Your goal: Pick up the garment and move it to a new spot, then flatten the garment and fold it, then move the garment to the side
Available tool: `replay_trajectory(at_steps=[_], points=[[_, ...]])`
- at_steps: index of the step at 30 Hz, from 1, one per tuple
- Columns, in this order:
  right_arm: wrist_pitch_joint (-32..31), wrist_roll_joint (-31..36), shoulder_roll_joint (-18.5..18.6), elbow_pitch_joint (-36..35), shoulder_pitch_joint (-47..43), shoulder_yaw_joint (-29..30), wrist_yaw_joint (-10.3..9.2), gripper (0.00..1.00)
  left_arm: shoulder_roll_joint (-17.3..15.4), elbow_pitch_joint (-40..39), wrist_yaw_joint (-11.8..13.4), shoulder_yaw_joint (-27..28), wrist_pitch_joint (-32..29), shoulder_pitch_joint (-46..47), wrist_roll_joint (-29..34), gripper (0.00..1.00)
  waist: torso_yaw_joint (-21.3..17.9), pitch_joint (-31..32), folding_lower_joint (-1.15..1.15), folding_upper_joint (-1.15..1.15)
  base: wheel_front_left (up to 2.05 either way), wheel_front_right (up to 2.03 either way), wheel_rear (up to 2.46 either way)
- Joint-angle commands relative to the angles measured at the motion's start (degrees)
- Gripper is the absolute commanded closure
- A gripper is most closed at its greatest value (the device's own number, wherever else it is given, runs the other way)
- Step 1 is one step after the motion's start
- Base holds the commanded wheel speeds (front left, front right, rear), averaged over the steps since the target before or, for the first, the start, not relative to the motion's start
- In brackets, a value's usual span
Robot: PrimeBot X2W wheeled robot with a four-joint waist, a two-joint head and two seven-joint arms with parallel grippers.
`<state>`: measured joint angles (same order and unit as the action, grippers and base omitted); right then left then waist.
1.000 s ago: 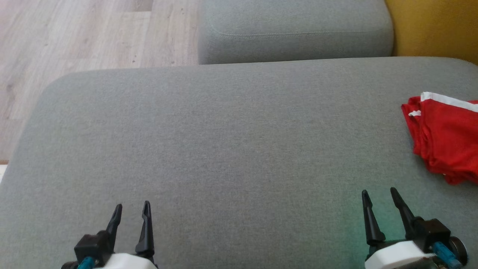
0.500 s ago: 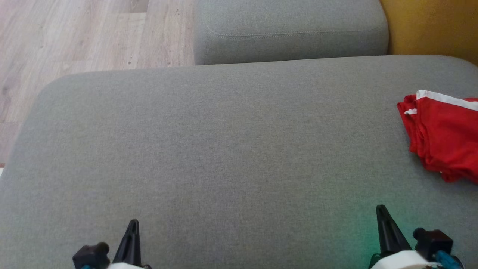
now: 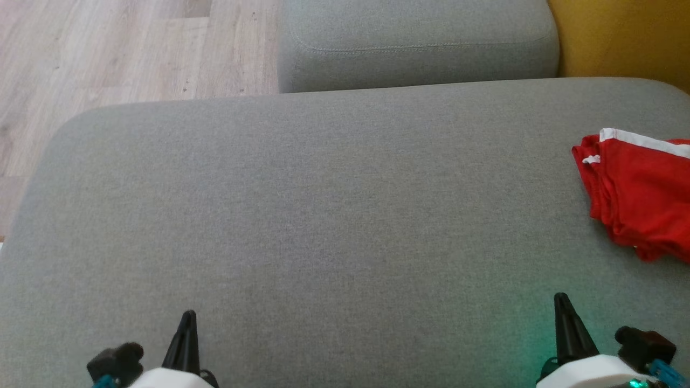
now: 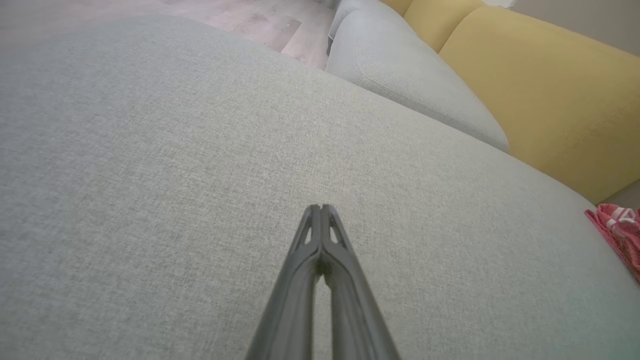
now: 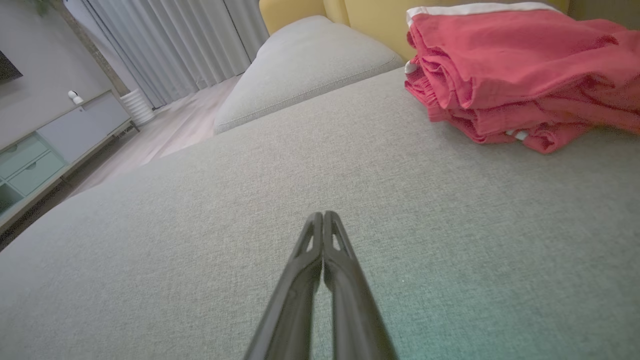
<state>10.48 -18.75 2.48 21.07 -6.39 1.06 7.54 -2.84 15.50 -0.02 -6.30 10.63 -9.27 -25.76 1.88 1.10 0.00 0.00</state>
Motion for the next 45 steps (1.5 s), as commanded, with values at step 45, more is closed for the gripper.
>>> replay_trajectory(at_steps=[45], points=[[-7.6,-32.7,0.2,-4.3,7.1,2.6,-0.03,1.00,-0.6,-1.5,-3.4,5.8,-7.1,8.2,-29.9,1.00,-0.8,-0.6,0.00,0.00,0.00,0.00,0.00]])
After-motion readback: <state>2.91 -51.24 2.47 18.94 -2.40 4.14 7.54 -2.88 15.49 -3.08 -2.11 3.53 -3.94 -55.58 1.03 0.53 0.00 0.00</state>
